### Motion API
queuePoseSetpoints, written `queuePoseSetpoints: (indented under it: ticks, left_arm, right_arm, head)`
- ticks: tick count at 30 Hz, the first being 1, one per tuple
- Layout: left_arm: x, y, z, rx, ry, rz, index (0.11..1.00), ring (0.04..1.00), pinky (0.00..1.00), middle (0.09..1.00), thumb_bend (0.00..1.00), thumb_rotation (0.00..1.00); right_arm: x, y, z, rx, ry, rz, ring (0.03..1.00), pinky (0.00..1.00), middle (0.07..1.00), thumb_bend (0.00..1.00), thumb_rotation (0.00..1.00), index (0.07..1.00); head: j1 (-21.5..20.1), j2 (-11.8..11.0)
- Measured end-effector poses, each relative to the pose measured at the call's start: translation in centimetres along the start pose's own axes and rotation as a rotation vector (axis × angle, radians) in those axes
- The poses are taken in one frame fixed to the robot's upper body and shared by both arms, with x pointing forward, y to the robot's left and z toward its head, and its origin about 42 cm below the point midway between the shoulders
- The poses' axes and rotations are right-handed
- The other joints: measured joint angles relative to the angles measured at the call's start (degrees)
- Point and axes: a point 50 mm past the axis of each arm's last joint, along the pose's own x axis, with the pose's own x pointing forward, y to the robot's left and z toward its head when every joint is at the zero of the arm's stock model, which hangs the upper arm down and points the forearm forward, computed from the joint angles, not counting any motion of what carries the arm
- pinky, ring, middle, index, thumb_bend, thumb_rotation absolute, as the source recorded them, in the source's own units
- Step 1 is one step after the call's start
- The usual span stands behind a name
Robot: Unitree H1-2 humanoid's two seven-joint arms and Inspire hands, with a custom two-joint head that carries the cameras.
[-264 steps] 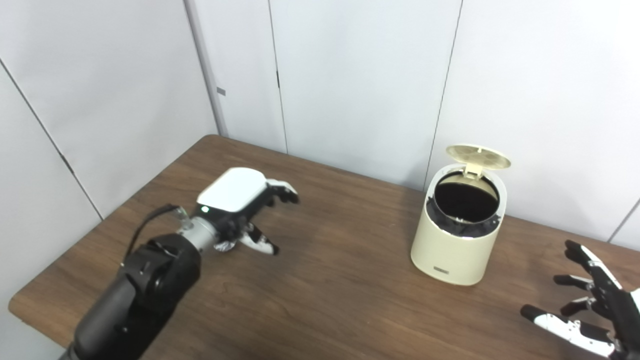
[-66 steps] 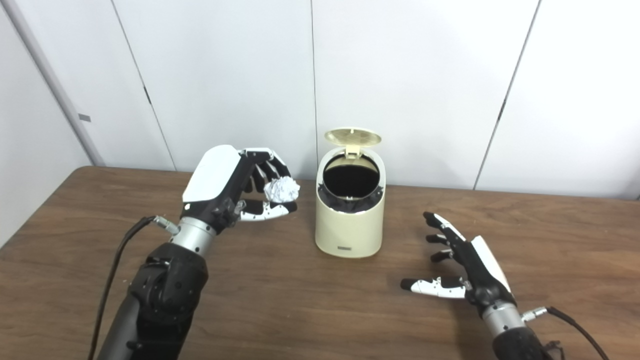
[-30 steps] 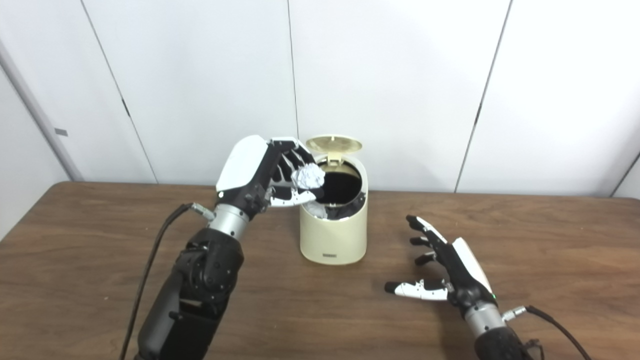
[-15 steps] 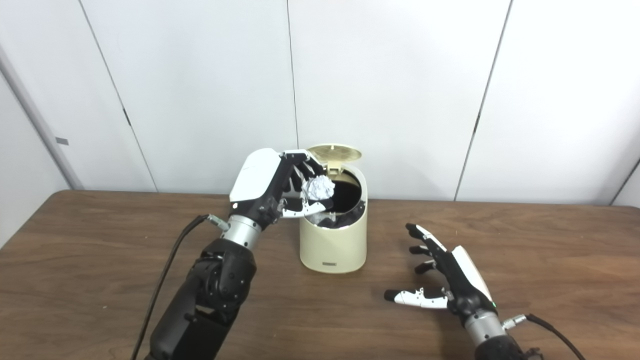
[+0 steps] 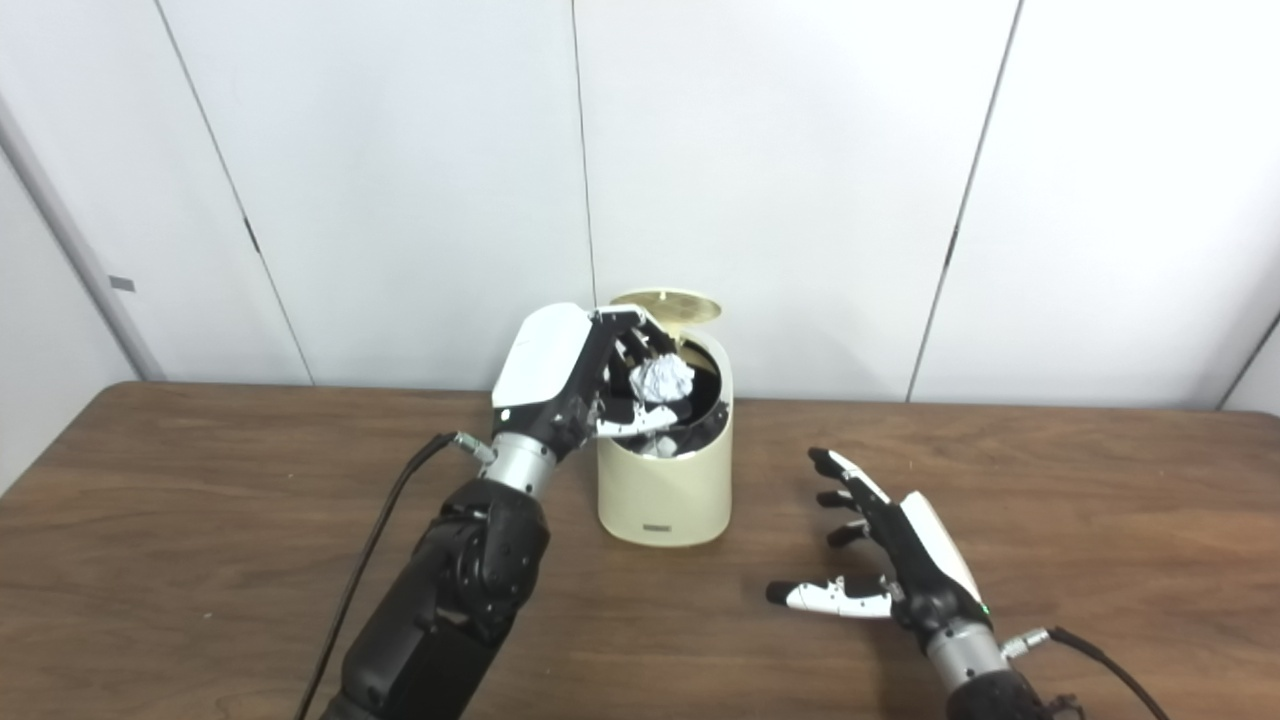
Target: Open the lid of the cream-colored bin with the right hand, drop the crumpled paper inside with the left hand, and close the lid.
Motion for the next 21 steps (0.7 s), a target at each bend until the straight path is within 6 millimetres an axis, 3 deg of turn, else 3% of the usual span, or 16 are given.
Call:
queuePoseSetpoints:
  ticks: [21]
  left_arm:
    - [0.4,-1.9,-0.7,0.212,-0.048,0.068,0.535,0.377,0.30,0.456,0.50,0.00]
  right_arm:
    - [-0.7,0.1,0.4,0.002,0.013,-0.001,0.790,0.60,0.909,0.71,0.20,0.902]
  head:
    - [-0.2,1.2]
